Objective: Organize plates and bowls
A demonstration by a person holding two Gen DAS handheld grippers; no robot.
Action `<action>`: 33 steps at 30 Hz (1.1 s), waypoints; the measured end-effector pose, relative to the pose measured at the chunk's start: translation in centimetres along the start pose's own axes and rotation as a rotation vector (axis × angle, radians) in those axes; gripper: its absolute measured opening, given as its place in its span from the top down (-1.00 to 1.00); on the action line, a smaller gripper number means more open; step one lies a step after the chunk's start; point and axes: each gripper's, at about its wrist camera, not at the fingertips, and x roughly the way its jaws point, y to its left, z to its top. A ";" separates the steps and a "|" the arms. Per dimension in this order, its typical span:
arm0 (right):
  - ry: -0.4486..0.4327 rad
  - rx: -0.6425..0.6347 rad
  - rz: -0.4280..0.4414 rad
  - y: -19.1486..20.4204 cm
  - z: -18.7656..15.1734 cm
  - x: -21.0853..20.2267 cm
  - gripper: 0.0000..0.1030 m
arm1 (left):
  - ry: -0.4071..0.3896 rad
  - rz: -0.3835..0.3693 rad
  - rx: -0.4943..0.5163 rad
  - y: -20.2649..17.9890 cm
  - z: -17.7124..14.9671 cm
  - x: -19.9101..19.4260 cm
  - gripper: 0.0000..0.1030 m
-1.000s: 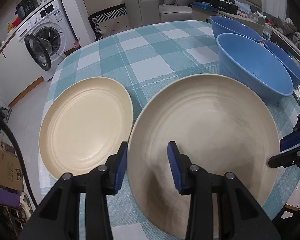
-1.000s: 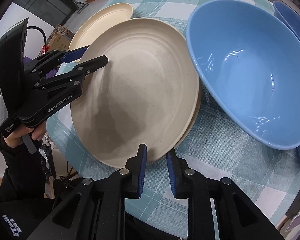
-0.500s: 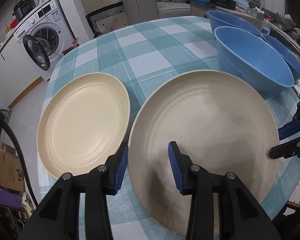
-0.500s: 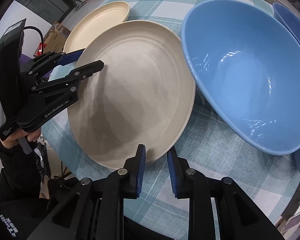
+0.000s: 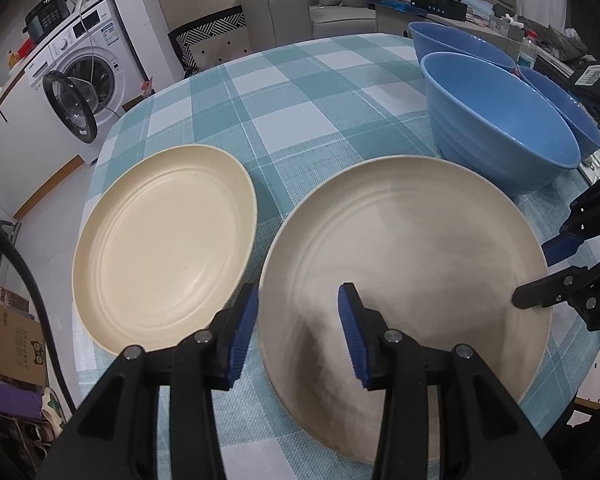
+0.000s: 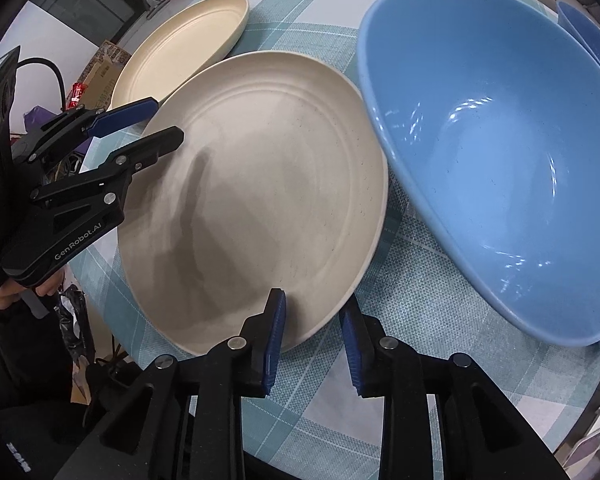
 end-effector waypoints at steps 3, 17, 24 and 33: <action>-0.018 0.007 0.015 -0.3 -0.2 -0.5 0.43 | -0.002 -0.005 -0.005 0.1 -0.2 -0.1 0.18; -0.120 -0.034 0.017 0.6 -1.0 -3.4 -0.27 | -0.104 -0.057 -0.058 0.7 -1.2 -3.4 -0.08; -0.186 -0.059 0.060 1.3 -1.6 -4.8 -0.49 | -0.167 -0.038 -0.109 1.6 -2.2 -5.6 -0.09; -0.291 -0.164 0.095 3.5 -2.6 -7.3 -0.67 | -0.249 0.029 -0.207 1.8 -3.8 -7.7 -0.70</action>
